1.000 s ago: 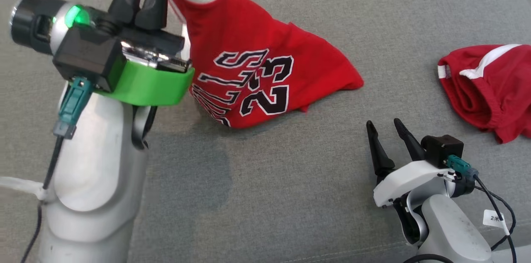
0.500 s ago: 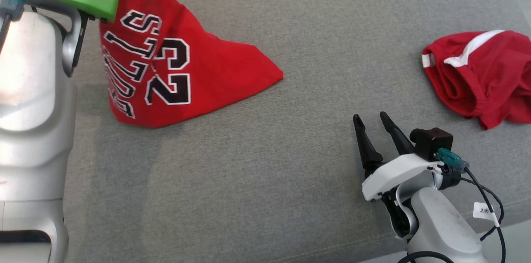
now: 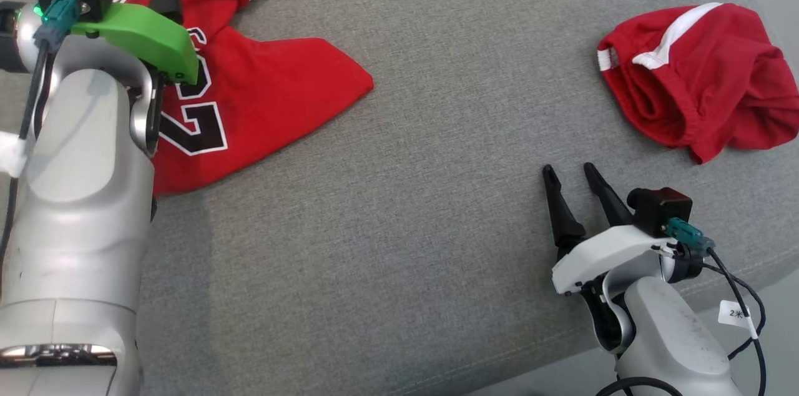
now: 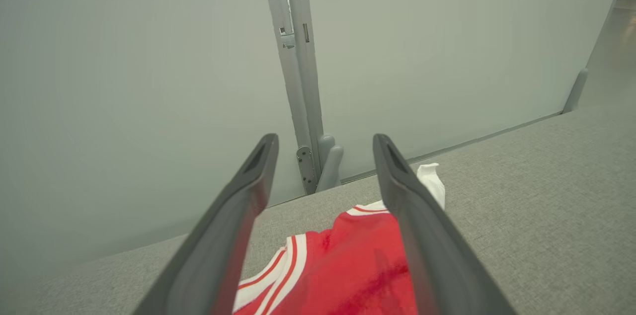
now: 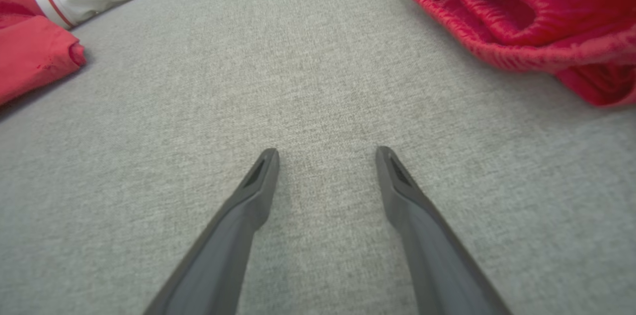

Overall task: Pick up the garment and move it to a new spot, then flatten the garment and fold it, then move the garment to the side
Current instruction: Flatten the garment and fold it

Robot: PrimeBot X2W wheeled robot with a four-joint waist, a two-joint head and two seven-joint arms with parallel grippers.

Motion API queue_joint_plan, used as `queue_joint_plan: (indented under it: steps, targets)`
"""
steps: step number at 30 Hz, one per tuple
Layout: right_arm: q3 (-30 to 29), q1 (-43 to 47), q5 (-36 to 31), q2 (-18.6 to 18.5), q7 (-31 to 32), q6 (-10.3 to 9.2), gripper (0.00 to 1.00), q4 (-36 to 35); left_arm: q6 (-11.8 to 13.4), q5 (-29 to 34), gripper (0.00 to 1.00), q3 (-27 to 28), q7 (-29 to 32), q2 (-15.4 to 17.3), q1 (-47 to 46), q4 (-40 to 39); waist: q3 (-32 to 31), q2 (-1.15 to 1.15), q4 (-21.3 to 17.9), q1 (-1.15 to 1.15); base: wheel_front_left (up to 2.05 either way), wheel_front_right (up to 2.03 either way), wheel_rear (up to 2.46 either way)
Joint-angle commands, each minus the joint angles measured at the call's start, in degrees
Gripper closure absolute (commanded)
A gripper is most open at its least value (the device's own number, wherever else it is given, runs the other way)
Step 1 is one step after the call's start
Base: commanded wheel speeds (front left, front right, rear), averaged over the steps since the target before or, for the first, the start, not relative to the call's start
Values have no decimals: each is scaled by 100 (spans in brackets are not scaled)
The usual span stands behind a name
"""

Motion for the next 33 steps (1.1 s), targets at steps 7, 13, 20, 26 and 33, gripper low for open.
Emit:
queue_joint_plan:
  steps: [7, 13, 20, 26, 33]
  targets:
    - [113, 115, -77, -24, 7, -6, 0, -313, 123, -353, 0, 574, -14, -162, 1379, -1116, -393, 0, 695, 0, 0, 0, 0]
    - [252, 44, -81, -93, 7, -6, 0, -435, 172, -414, 0, 832, -14, -448, 2390, -2000, -496, 0, 1106, 0, 0, 0, 0]
    - [408, -141, -83, -139, 7, -6, 0, -400, 82, -415, 0, 833, -16, -648, 3603, -2604, -634, 0, 1536, 0, 0, 0, 0]
    - [587, -481, -88, -254, 7, -6, 0, -101, 135, -774, 0, 487, -16, -671, 4140, -2755, -524, 0, 1972, 0, 0, 0, 0]
    - [611, -1045, 53, -452, 7, -6, 0, 440, 324, -1065, 0, -26, -16, -667, 4210, -2877, -244, 0, 2553, 0, 0, 0, 0]
